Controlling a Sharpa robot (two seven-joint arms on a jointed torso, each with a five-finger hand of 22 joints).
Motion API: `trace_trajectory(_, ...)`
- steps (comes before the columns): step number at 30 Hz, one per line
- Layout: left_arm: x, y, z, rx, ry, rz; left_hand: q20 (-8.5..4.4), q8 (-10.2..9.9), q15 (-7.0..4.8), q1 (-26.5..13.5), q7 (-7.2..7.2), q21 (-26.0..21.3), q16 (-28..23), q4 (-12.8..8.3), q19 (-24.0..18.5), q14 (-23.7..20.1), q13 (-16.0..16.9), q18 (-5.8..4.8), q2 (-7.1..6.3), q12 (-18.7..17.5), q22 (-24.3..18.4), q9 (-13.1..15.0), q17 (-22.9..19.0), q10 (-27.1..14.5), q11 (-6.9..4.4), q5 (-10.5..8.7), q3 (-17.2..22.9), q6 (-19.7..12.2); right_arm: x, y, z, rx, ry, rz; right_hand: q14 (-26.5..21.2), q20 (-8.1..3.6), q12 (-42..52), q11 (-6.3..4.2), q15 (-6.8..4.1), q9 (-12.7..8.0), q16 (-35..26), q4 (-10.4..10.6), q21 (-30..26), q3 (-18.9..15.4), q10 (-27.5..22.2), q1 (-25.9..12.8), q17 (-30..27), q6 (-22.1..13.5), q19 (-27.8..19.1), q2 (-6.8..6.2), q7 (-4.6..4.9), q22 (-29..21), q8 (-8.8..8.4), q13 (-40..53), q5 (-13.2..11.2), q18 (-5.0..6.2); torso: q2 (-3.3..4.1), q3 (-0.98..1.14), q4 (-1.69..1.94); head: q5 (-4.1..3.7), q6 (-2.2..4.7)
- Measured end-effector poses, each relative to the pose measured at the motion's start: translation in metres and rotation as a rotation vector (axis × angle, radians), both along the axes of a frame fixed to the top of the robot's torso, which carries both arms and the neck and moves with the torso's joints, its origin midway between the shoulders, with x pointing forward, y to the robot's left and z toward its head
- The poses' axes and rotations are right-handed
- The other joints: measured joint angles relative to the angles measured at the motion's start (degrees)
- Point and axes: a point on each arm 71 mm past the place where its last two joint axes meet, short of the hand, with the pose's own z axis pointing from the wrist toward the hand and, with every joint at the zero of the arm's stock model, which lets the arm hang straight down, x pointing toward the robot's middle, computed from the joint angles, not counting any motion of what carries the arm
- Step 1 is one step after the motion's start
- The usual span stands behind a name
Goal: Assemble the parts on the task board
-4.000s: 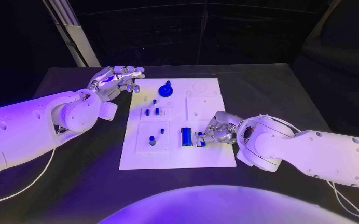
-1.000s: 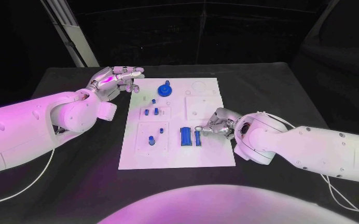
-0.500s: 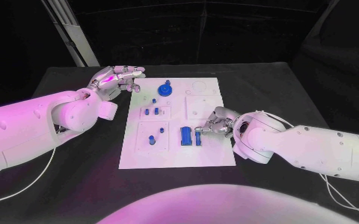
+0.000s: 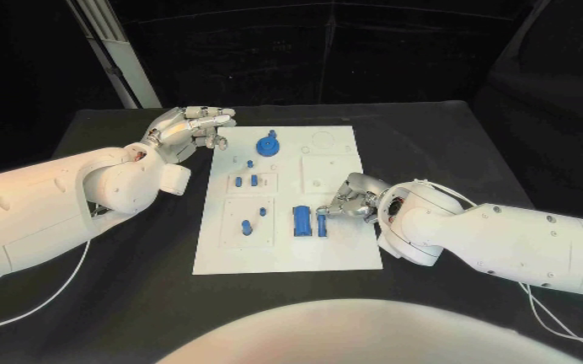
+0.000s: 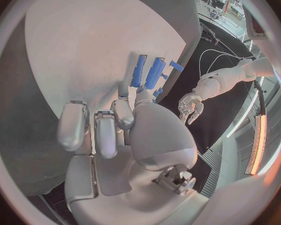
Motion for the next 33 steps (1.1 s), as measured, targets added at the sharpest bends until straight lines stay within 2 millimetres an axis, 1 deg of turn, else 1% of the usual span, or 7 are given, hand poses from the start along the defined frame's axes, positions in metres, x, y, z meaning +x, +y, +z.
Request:
trace_trajectory(10,0.000,0.001,0.000,0.000,0.000,0.001,0.00,0.0,0.00,0.0,0.00,0.0,0.0,0.0,0.0,0.0,0.0,0.00,0.00,0.0,0.0,0.0,0.0,0.0,0.00,0.00,0.0,0.0,0.000,0.000,-0.002,-0.003,0.002,-0.002,0.0,0.00,0.0,0.01,0.01,0.0,0.0,-1.1,0.0,0.2,0.0,1.9,0.0,-0.2,0.0,-0.25,-0.18,0.0,-0.01,-0.1,-1.2,0.00,0.02,0.00,0.01,-0.04,-0.14)
trace_trajectory(20,0.000,0.001,0.000,0.000,0.001,0.000,0.15,0.0,0.00,0.0,-0.21,0.0,0.0,0.2,-0.2,0.0,0.0,0.00,0.00,0.0,-0.1,0.0,-0.1,-0.2,-0.21,0.00,-0.2,-0.2,0.001,0.000,-0.002,-0.001,-0.005,-0.003,0.0,0.00,-0.4,0.21,0.01,0.0,0.0,0.3,0.0,-1.9,0.2,-0.2,0.0,-0.2,0.0,-0.45,-0.18,-0.1,-0.02,-0.3,-4.1,0.00,0.03,0.00,0.02,0.01,-0.10)
trace_trajectory(25,0.000,0.001,0.000,0.000,0.001,0.001,0.15,0.0,0.00,0.0,-0.21,0.0,0.0,0.2,-0.2,0.0,0.0,0.00,0.00,0.0,-0.1,0.0,-0.1,-0.2,-0.21,0.00,-0.2,-0.2,0.000,-0.004,0.000,0.012,-0.019,0.002,0.0,0.18,-2.3,0.77,0.01,0.0,-0.5,0.8,-0.8,-3.6,-0.4,-1.8,0.0,-1.4,-0.3,-1.78,0.54,-1.2,-0.22,-1.4,-3.8,0.00,0.01,0.01,0.01,-0.09,0.02)
trace_trajectory(28,0.000,0.001,0.000,0.001,0.001,0.001,0.15,0.0,0.00,-0.1,-0.20,0.0,0.0,0.2,-0.2,0.0,0.0,0.00,0.05,0.1,-0.1,0.0,-0.1,-0.2,-0.21,0.00,-0.2,-0.2,0.000,-0.011,0.002,0.045,-0.027,0.012,0.0,0.53,-8.5,1.59,0.67,-0.6,-3.8,0.8,-4.1,-3.9,-3.4,-1.4,0.0,-4.1,-3.0,-2.52,1.45,-6.0,-1.71,-5.5,-3.2,0.03,-0.07,0.03,-0.01,-0.25,0.22)
trace_trajectory(30,0.000,0.001,0.000,0.001,0.000,0.002,0.15,0.0,0.00,-0.3,-0.20,0.0,0.0,0.2,-0.2,0.0,0.0,0.00,0.26,0.3,-0.1,0.0,-0.1,-0.4,-0.05,0.00,-0.4,-0.2,0.000,-0.018,0.003,0.088,-0.032,0.019,0.1,1.01,-13.8,2.23,1.17,-1.0,-6.9,0.8,-7.2,-3.9,-6.0,-0.7,-1.6,-5.7,-5.1,-2.66,2.15,-10.1,-2.57,-9.1,-3.2,1.37,-0.15,0.01,-0.03,-0.40,0.43)
trace_trajectory(31,0.000,0.001,0.000,0.001,0.000,0.003,0.15,0.0,0.13,-0.3,-0.20,0.0,0.0,0.2,-0.2,-0.1,0.0,0.00,0.26,0.3,-0.1,0.0,-0.1,-0.4,0.00,0.00,-0.5,-0.2,0.001,-0.021,0.003,0.111,-0.033,0.021,-0.1,1.25,-17.3,2.48,1.38,-1.1,-9.1,0.8,-9.3,-3.9,-7.7,-0.3,-3.7,-6.5,-6.5,-2.28,2.47,-12.9,-3.00,-11.4,-3.2,1.46,-0.20,0.00,-0.04,-0.45,0.53)
trace_trajectory(33,0.000,0.001,0.000,0.001,-0.003,0.005,0.15,0.2,0.09,-0.3,-0.20,-0.4,0.0,0.3,-0.2,-0.3,0.0,0.00,0.26,0.4,-0.2,0.0,-0.1,-0.4,0.00,0.00,-0.7,-0.2,0.007,-0.026,0.005,0.176,-0.041,0.021,-1.4,1.82,-26.1,3.17,2.32,-1.5,-16.3,0.0,-16.1,-3.5,-12.3,1.8,-10.9,-8.3,-10.9,-1.60,3.26,-21.7,-3.88,-17.6,-2.5,3.55,-0.34,-0.06,-0.09,-0.53,0.82)
